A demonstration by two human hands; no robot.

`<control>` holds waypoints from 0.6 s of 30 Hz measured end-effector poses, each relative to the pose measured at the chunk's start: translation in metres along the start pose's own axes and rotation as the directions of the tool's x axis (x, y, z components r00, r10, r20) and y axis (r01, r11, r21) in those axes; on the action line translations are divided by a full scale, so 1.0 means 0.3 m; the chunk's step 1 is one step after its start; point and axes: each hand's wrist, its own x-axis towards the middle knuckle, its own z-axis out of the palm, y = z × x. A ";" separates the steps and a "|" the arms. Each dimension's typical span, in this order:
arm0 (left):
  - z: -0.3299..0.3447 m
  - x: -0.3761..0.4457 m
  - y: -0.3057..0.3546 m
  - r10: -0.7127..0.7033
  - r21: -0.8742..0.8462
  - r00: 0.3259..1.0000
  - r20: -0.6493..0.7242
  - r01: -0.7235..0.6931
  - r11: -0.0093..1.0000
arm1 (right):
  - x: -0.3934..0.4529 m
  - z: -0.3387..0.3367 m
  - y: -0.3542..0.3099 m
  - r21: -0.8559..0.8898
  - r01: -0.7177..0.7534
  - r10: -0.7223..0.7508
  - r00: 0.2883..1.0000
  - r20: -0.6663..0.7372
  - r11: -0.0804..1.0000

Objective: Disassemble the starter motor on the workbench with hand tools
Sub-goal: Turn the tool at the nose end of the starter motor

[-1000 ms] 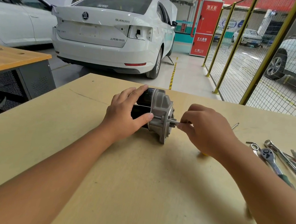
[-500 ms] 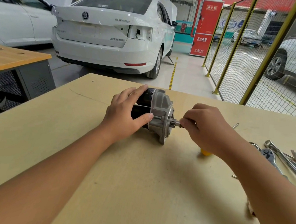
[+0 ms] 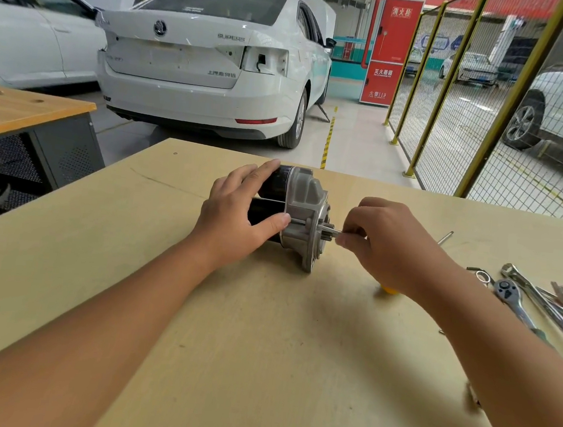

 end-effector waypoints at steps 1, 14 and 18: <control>-0.002 -0.001 0.002 -0.004 -0.003 1.000 0.004 0.004 1.000 | -0.002 -0.001 -0.002 -0.011 -0.004 0.004 1.000 -0.006 1.000; -0.006 -0.001 0.007 -0.018 -0.008 1.000 0.019 0.019 1.000 | -0.008 0.004 -0.014 -0.059 -0.035 0.039 0.997 0.073 0.998; -0.004 -0.001 0.007 -0.018 -0.008 1.000 0.019 0.018 1.000 | -0.010 0.019 -0.010 -0.150 -0.028 0.034 0.999 0.037 0.988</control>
